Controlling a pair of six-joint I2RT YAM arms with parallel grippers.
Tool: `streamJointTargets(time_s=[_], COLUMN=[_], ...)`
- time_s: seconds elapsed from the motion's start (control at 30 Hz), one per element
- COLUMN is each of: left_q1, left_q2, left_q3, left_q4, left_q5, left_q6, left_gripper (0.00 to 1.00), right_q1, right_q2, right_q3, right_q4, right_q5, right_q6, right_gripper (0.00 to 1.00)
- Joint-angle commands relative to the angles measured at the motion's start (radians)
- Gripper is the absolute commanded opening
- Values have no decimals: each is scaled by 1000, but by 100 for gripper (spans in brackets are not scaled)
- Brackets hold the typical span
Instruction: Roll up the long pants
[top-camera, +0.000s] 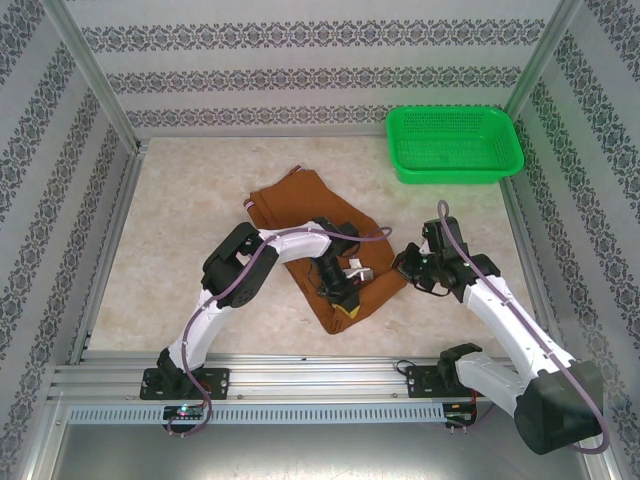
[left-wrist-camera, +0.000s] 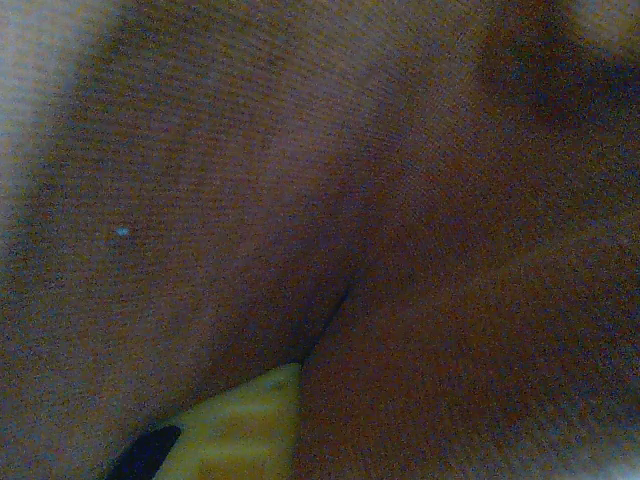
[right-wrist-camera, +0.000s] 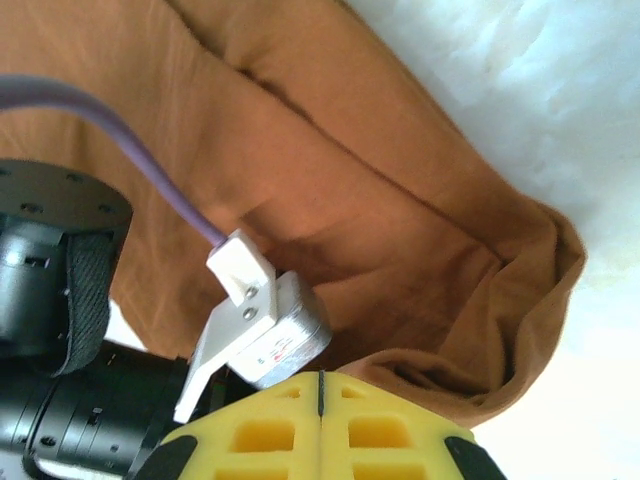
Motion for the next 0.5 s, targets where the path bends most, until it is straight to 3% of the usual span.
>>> streamJointTargets(time_s=[0.0,0.3,0.47], left_q1=[-1,-1,0], left_q2=[16,9,-2], left_q3=[-34,-20,-28], left_q4=[10,12,1], left_q5=[-90,-93,-105], left_q6=[-1,29,47], left_gripper=[8,12,14], right_q1=[36,56,57], right_q2=[-11,177,317], right_q3=[5,-108,-104], right_q4=[-15,140,160], right_q5=[-7,-29,23], right_q6=[15,58,43], right_gripper=[0,0,0])
